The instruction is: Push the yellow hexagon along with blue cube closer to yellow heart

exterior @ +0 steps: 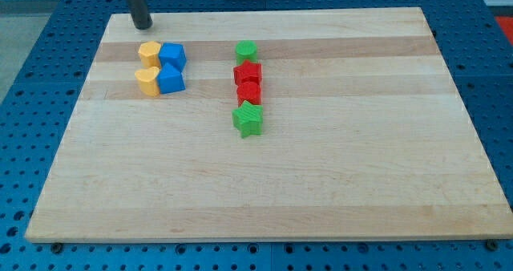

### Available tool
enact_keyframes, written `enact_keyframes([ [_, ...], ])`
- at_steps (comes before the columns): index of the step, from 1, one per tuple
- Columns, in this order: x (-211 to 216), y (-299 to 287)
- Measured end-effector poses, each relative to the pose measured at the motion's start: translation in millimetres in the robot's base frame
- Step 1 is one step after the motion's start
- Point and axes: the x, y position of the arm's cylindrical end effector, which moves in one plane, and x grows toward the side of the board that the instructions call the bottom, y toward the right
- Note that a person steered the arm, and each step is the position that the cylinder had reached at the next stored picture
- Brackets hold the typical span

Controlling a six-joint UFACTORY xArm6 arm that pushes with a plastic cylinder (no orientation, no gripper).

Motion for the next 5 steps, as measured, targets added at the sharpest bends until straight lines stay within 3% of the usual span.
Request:
enact_keyframes([
  [1,4.5,1.0],
  [5,109.3,3.3],
])
